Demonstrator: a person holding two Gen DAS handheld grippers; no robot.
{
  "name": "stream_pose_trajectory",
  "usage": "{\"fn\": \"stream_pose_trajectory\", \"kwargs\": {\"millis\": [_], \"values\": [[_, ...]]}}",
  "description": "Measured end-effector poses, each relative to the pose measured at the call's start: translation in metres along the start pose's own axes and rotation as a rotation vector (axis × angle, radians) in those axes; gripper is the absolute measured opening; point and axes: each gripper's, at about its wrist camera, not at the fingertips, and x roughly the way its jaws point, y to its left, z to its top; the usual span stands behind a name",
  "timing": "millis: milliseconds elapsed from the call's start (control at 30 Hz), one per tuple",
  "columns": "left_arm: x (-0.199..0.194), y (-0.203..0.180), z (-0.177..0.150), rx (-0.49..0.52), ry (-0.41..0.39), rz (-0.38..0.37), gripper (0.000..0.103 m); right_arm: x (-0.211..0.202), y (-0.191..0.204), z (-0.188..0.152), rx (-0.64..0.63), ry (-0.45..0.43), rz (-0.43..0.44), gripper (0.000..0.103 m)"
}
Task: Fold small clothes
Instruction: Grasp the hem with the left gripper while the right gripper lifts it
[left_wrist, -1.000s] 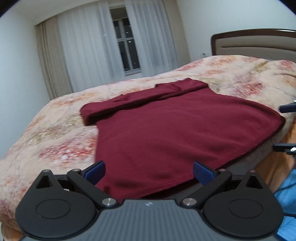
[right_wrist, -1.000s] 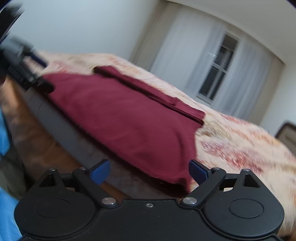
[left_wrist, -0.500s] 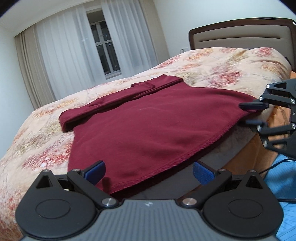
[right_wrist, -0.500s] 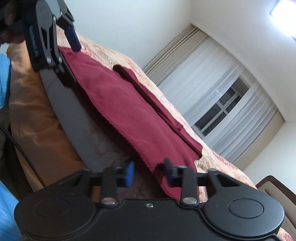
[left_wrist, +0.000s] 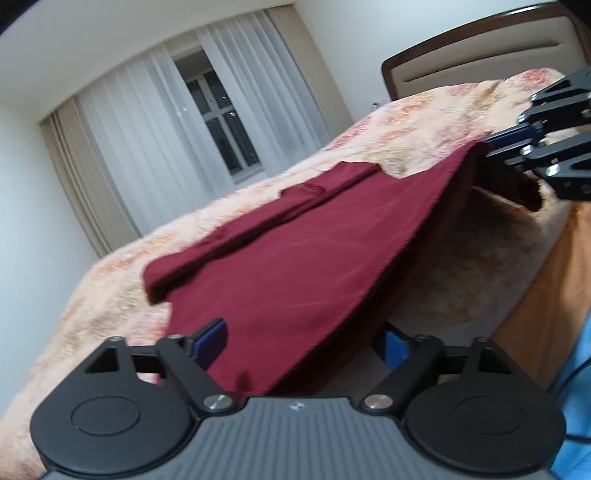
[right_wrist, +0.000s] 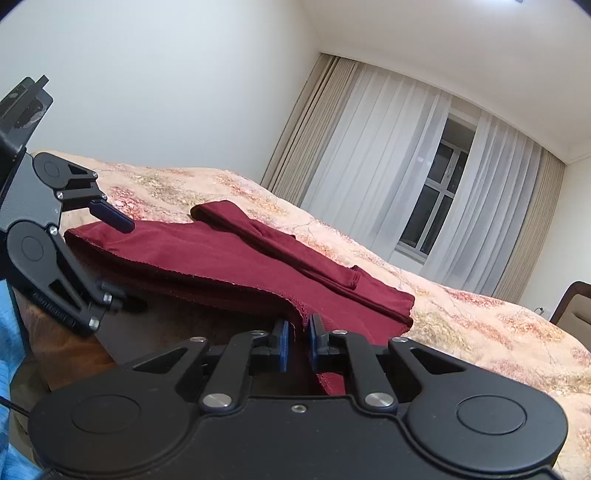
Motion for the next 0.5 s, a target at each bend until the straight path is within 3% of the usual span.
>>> {"fn": "stream_pose_trajectory", "kwargs": {"millis": [200, 267, 333, 500], "values": [[-0.006, 0.022, -0.017, 0.025, 0.050, 0.014, 0.049, 0.002, 0.006, -0.006, -0.021, 0.029, 0.005, 0.011], [-0.008, 0.027, -0.022, 0.028, 0.062, 0.003, 0.028, 0.003, 0.011, -0.012, -0.051, 0.052, 0.012, 0.012], [-0.010, 0.030, -0.024, 0.025, 0.066, -0.001, 0.015, 0.006, 0.018, -0.018, -0.087, 0.080, 0.021, 0.014], [-0.014, 0.034, -0.018, 0.012, 0.041, -0.011, 0.006, 0.014, 0.030, -0.036, -0.151, 0.124, 0.036, 0.035]]}}
